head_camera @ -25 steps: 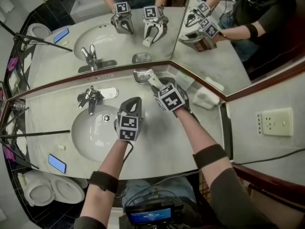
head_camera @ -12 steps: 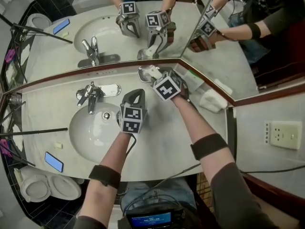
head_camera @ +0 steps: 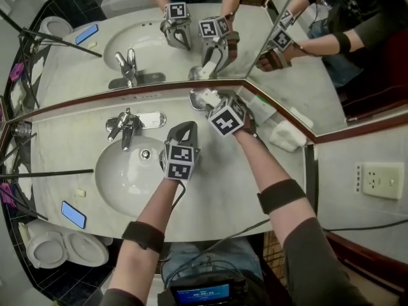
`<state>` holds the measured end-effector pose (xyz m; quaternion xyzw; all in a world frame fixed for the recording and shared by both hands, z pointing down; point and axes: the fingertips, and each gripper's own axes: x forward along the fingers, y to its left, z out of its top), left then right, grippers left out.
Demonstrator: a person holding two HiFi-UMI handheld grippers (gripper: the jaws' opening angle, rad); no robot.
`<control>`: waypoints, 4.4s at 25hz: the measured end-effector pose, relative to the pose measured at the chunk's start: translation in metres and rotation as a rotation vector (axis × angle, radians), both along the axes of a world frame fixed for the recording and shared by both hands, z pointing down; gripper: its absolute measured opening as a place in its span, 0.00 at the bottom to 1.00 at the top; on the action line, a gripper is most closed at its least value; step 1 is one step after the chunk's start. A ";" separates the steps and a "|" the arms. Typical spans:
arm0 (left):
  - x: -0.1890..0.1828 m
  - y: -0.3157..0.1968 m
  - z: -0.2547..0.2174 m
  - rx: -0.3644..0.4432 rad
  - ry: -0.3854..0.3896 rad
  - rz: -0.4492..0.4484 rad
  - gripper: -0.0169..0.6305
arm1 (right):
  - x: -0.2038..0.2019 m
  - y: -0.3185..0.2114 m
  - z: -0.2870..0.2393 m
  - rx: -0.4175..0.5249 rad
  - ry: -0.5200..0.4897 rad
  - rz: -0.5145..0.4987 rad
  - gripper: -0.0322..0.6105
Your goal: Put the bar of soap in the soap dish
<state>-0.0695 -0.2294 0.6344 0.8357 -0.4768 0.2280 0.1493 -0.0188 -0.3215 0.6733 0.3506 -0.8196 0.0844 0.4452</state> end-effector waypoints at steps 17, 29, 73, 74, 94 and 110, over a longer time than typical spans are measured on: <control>-0.014 0.071 -0.087 0.051 0.005 -0.021 0.02 | 0.033 0.110 -0.127 0.111 -0.238 0.006 0.08; -0.013 0.144 -0.118 0.076 0.011 -0.013 0.02 | 0.078 0.213 -0.144 0.138 -0.440 0.073 0.08; -0.011 0.083 -0.070 0.042 -0.010 -0.031 0.02 | 0.025 0.041 -0.033 0.060 -0.081 -0.028 0.53; -0.011 0.081 -0.068 0.039 -0.012 -0.032 0.02 | 0.023 0.034 -0.026 0.049 -0.077 -0.028 0.53; -0.034 0.081 -0.055 0.012 -0.008 -0.072 0.02 | 0.005 0.014 -0.011 0.006 -0.095 -0.047 0.36; -0.028 0.129 -0.059 0.013 -0.016 -0.028 0.02 | 0.027 0.132 -0.074 0.061 -0.203 -0.089 0.35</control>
